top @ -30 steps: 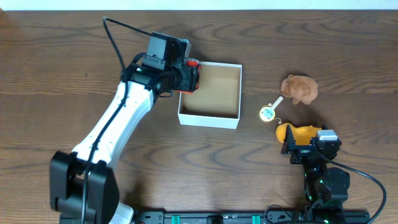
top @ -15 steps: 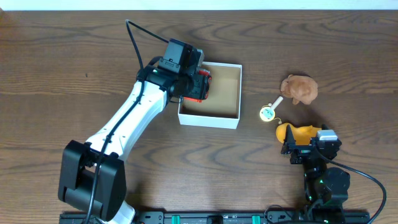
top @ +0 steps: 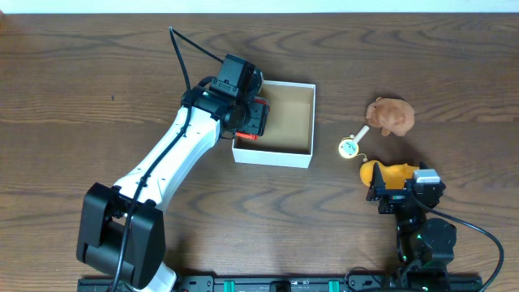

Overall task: Pack container
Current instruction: 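Lift the red truck and carry it right over the white box, then lower the red truck into the box with the left gripper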

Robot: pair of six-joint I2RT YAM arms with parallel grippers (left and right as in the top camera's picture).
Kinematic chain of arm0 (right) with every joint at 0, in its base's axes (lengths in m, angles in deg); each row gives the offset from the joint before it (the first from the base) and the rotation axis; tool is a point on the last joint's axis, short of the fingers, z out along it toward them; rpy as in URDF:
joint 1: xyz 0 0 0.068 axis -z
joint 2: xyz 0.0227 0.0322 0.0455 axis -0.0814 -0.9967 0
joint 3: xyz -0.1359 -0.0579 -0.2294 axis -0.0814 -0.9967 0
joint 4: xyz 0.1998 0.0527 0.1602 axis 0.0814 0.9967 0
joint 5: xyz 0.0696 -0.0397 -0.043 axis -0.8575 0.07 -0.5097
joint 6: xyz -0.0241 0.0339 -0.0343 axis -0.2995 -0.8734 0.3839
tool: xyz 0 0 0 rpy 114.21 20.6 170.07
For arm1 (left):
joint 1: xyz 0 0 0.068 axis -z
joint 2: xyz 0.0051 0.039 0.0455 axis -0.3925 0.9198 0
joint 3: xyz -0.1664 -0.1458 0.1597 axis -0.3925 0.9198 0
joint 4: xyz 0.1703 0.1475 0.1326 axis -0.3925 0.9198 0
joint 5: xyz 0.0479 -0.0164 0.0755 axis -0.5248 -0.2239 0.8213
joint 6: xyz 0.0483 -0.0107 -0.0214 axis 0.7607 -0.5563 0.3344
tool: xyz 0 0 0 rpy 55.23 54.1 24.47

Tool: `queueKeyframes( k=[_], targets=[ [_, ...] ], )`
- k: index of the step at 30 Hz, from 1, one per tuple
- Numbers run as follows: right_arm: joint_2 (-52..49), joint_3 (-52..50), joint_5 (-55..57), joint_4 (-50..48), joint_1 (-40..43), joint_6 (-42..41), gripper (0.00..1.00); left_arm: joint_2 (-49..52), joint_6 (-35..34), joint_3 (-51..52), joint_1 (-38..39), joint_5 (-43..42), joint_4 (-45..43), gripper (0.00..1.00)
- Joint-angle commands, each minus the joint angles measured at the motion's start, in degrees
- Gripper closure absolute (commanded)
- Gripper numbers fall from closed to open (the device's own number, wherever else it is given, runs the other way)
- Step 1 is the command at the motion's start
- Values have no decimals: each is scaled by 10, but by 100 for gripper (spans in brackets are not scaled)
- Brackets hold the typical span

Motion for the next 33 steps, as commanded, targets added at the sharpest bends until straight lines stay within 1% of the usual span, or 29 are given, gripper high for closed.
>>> queueKeyframes(
  k=[1, 6, 11, 14, 23, 24, 26, 27, 31, 33],
  targets=[
    [2, -1, -3, 2, 5, -4, 1, 15, 3, -11, 1, 8, 2, 87],
    [2, -1, -3, 2, 5, -4, 1, 40, 3, -11, 5, 8, -5, 87],
    [2, -1, -3, 2, 5, -4, 1, 44, 3, -11, 6, 13, -19, 87],
    [2, -1, -3, 2, 5, -4, 1, 44, 1, -11, 7, 26, -11, 88],
    [2, -1, -3, 2, 5, -4, 1, 44, 1, -11, 10, 26, 5, 87],
    [2, -1, -3, 2, 5, -4, 1, 44, 1, -11, 12, 26, 6, 86],
    [2, -1, -4, 2, 5, -4, 1, 44, 1, -11, 13, 25, 6, 68],
    [2, -1, -3, 2, 5, -4, 1, 44, 1, -11, 15, 26, 6, 66],
    [2, -1, -3, 2, 5, -4, 1, 44, 1, -11, 18, 25, 6, 65],
    [2, -1, -3, 2, 5, -4, 1, 44, 1, -11, 19, 25, 6, 62]
  ],
)
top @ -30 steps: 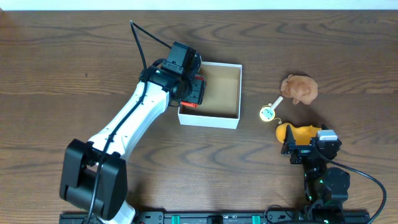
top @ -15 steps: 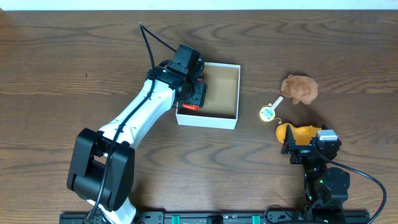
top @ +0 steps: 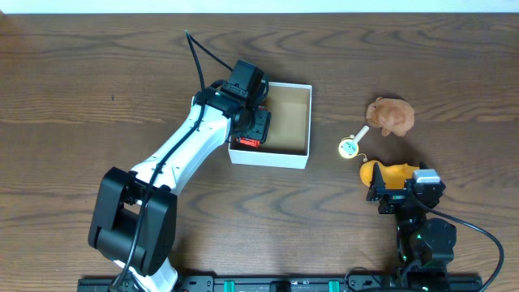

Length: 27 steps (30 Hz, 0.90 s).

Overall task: Pack container
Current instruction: 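Lower the red truck into the box with the left gripper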

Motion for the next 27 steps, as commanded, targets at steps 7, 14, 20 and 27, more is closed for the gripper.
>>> queueKeyframes(
  k=[7, 14, 20, 27],
  targets=[
    [2, -1, -3, 2, 5, -4, 1, 0, 1, -11, 3, 7, 6, 51],
    [2, -1, -3, 2, 5, -4, 1, 0, 1, -11, 3, 7, 22, 52],
    [2, -1, -4, 2, 5, -4, 1, 0, 1, -11, 3, 7, 20, 50],
    [2, -1, -3, 2, 5, -4, 1, 0, 1, -11, 3, 7, 21, 33]
  ],
)
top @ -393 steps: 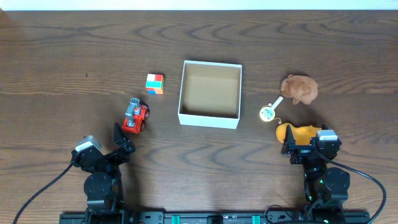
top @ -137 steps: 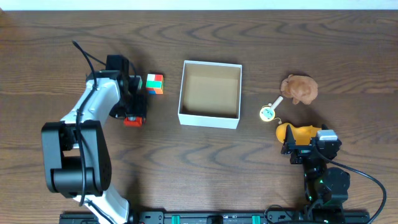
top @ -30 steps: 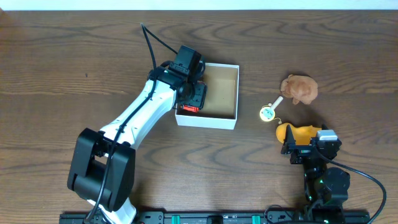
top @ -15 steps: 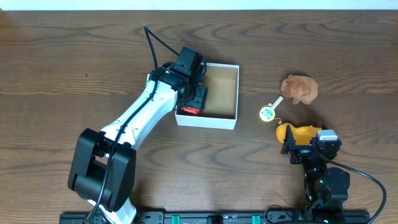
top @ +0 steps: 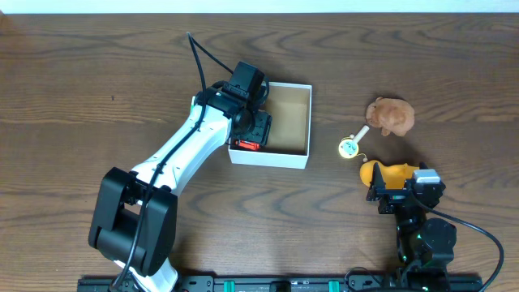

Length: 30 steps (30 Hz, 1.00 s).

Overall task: Pack container
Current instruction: 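Lower the red truck into the box with the left gripper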

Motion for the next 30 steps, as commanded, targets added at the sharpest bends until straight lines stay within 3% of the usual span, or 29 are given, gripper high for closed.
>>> queueKeyframes(
  k=[1, 13, 20, 25, 28, 30],
  targets=[
    [2, -1, -3, 2, 5, -3, 1, 0, 1, -11, 1, 7, 2, 31],
    [2, -1, -3, 2, 5, -3, 1, 0, 1, -11, 0, 8, 7, 28],
    [2, -1, -3, 2, 5, -3, 1, 0, 13, -42, 0, 136, -7, 28],
    [2, -1, -3, 2, 5, -3, 1, 0, 28, -99, 0, 144, -17, 30],
    [2, -1, -3, 2, 5, -3, 1, 0, 28, -122, 1, 120, -26, 48],
    [2, -1, -3, 2, 5, -3, 1, 0, 28, -125, 1, 78, -33, 78]
  ],
)
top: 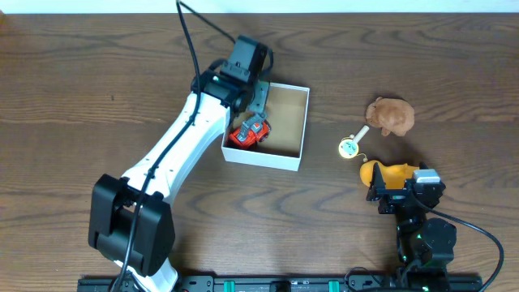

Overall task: Pack container
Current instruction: 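Lower the red truck into the box with the left gripper, then open the left gripper, release the truck, and raise it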

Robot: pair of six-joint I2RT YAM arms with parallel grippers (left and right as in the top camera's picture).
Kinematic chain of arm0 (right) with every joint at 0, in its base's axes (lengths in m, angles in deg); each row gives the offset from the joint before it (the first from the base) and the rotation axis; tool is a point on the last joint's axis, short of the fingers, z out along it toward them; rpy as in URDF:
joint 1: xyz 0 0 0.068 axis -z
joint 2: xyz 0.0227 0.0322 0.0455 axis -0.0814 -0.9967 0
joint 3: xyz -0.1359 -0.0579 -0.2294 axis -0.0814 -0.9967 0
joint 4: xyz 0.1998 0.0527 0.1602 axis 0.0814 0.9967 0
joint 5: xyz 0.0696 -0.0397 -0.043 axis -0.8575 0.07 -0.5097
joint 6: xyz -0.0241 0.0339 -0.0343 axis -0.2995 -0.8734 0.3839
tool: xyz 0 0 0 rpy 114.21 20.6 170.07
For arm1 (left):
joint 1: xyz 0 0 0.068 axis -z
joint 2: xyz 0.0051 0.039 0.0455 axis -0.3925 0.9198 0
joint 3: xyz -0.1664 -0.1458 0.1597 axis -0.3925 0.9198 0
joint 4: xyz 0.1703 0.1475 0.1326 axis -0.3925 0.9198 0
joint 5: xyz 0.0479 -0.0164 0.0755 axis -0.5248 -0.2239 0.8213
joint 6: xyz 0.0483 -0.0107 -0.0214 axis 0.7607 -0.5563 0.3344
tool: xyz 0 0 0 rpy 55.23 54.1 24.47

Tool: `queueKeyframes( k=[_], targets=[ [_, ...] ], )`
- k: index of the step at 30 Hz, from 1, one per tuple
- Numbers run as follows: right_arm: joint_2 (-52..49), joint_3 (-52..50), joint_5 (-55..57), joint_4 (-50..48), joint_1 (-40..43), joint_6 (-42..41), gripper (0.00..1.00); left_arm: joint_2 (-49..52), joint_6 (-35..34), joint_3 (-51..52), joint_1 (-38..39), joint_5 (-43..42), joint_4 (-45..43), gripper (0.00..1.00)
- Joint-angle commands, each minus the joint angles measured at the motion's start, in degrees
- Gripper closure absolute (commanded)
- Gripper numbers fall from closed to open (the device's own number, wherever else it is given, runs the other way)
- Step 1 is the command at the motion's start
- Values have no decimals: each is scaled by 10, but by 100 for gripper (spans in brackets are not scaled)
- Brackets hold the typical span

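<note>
A white open box point(302, 128) stands at mid table, slightly skewed. A red toy car point(250, 132) lies inside it at the near left corner. My left gripper point(260, 96) hangs over the box's far left corner, open and apart from the car. A brown plush point(390, 115), a small round white-and-green trinket point(349, 146) and a yellow toy point(381, 173) lie on the table to the right. My right gripper point(379, 193) rests just below the yellow toy; its jaws do not show clearly.
The right arm's base point(423, 239) sits at the near right edge. The left arm point(182, 150) stretches diagonally from the near left to the box. Bare brown wood surrounds the box.
My left gripper has let go of the red car and drawn back toward the box's far left corner. The car now lies free in the box, which has turned slightly.
My left gripper held the red car at the box's left wall. It then held the car lower inside the box, and stayed there. Now the car lies loose in the box and the gripper is off it. The right arm never moved.
</note>
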Motion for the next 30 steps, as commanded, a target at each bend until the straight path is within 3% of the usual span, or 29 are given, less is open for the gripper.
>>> queueKeyframes(
  k=[1, 3, 7, 16, 21, 25, 30],
  targets=[
    [2, -1, -3, 2, 5, -4, 1, 0, 9, -12, 0, -61, -1, 88],
    [2, -1, -3, 2, 5, -4, 1, 0, 14, -12, 0, -100, 6, 94],
    [2, -1, -3, 2, 5, -4, 1, 0, 73, -11, 0, -146, 36, 94],
    [2, -1, -3, 2, 5, -4, 1, 1, 269, -1, 0, -166, 91, 94],
    [2, -1, -3, 2, 5, -4, 1, 14, 315, 3, 0, -172, 86, 94],
    [2, -1, -3, 2, 5, -4, 1, 54, 365, 3, 0, -224, 78, 94],
    [2, -1, -3, 2, 5, -4, 1, 103, 372, 3, -2, -229, 72, 94]
  ],
)
